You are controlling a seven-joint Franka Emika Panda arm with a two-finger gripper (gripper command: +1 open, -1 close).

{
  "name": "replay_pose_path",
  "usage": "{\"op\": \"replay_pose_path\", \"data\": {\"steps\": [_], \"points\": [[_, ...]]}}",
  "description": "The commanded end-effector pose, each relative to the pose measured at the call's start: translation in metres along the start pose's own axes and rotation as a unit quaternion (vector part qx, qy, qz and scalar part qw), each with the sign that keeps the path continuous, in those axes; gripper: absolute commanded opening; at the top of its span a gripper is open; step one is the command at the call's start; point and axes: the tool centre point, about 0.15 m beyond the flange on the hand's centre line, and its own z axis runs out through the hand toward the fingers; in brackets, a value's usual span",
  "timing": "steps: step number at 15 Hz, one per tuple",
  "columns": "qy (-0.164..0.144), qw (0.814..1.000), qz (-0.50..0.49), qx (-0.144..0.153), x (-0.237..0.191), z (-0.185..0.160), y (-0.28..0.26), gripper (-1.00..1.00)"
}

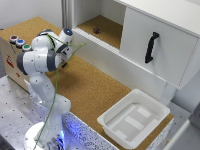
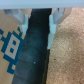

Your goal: Grasp the handle of the drawer and open it

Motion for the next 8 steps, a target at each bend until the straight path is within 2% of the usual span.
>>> {"op": "replay_pose_path", "data": {"steps": [1, 8], "points": [[0.024, 0.999, 0.007, -0.040, -0.005, 0.001, 0.020, -1.00], [0.018, 0.999, 0.015, -0.037, -0.009, -0.005, 0.050, -1.00]]}}
